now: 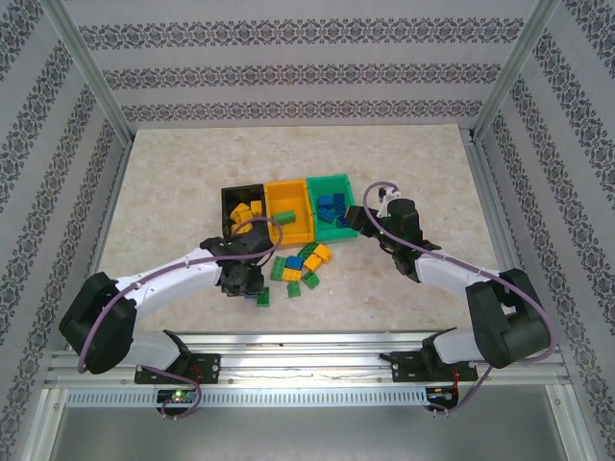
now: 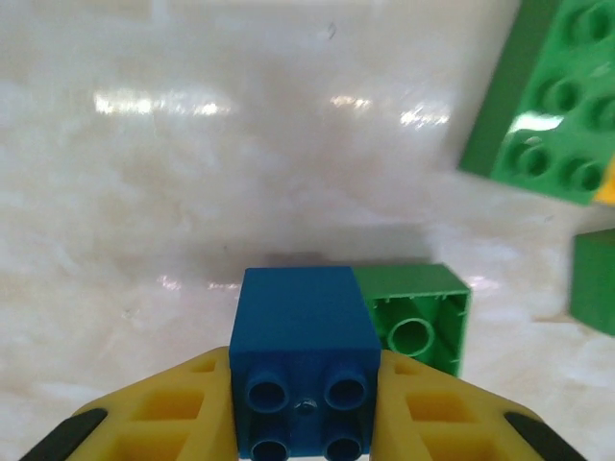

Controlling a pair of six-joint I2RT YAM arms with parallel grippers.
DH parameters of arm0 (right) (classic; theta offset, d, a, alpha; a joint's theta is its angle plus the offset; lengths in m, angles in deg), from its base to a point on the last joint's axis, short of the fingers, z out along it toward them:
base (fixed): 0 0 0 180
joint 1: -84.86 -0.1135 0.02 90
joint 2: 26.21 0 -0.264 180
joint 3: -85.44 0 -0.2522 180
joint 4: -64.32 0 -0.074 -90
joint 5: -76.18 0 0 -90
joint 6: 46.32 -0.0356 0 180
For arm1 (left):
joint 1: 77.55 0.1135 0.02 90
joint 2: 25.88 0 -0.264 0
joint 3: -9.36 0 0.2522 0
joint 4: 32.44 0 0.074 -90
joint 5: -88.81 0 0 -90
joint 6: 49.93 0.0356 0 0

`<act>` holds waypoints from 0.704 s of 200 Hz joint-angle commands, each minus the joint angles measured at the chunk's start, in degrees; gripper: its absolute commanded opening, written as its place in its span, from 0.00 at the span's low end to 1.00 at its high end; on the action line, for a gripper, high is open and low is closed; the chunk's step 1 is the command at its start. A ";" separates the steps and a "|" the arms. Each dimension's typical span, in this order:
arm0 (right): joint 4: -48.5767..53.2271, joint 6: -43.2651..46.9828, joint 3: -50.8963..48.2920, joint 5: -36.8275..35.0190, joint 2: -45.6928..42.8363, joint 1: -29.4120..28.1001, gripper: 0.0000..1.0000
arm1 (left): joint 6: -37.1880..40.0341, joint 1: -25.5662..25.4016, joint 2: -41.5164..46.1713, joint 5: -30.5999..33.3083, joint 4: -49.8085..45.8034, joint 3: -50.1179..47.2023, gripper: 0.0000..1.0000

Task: Sort the legos into containers by color
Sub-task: Pick up the lego from the middle-left of the table, then place the lego in the container.

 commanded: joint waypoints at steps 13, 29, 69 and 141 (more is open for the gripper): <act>-1.35 -0.45 -0.26 0.72 0.50 0.36 0.59 | 4.39 -0.45 -0.56 3.59 -1.63 7.29 0.25; -1.36 -0.54 -0.25 0.83 0.40 0.36 0.59 | 6.44 -0.38 -2.94 4.04 -1.32 10.96 0.24; -1.33 -0.34 -0.43 0.39 0.06 0.40 0.59 | 10.52 -0.31 -9.97 3.98 -0.67 19.82 0.23; -2.04 -0.98 -1.11 0.34 0.06 1.53 0.59 | 16.80 1.02 -25.03 0.44 1.68 38.59 0.23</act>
